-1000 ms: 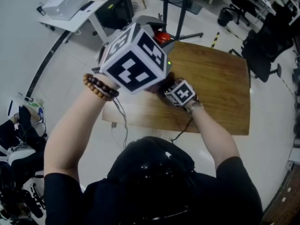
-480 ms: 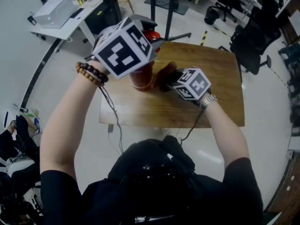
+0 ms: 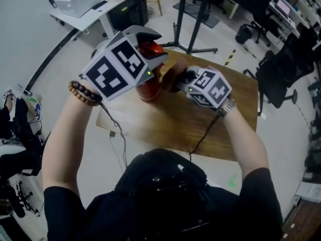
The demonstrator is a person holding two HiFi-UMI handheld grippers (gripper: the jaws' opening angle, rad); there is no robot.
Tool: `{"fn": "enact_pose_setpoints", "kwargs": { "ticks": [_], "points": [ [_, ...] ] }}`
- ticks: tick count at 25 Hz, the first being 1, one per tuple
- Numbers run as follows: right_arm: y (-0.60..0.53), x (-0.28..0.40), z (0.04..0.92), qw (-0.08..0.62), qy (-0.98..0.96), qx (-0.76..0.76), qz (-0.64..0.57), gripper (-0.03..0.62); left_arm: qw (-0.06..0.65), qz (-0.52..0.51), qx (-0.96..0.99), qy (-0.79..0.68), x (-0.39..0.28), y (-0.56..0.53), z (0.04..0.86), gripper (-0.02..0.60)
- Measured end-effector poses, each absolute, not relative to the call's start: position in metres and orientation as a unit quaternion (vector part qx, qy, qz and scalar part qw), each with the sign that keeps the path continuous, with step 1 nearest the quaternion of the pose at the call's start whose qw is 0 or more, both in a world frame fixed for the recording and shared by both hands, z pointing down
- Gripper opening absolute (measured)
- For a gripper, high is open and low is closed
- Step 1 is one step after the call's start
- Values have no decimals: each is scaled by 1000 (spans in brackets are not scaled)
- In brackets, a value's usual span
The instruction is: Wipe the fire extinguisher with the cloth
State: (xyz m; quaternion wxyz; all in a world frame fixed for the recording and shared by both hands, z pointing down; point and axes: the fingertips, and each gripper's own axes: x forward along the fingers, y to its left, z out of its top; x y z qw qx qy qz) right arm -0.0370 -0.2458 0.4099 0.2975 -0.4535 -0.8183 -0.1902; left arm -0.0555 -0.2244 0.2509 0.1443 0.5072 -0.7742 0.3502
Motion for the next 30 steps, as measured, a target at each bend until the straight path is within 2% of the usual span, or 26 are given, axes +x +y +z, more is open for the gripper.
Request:
{"fn": "enact_pose_setpoints", "kwargs": {
  "ticks": [9,16,25,30],
  "points": [
    [-230,-76,382,218,-807,-489,-248,79,160,308,447,-825,-63,-218,245,186],
    [-210,-88,369,182,-767,-539,-297,80,160,281,426,-845,-64,-208,238,186],
    [-203,-99,392,182,-730,-565,-337,80,161,272,413,-854,-63,-199,236,187],
    [-202,-100,394,185,-728,-576,-323,80,157,276,409,-856,-64,-199,233,187]
  ]
}}
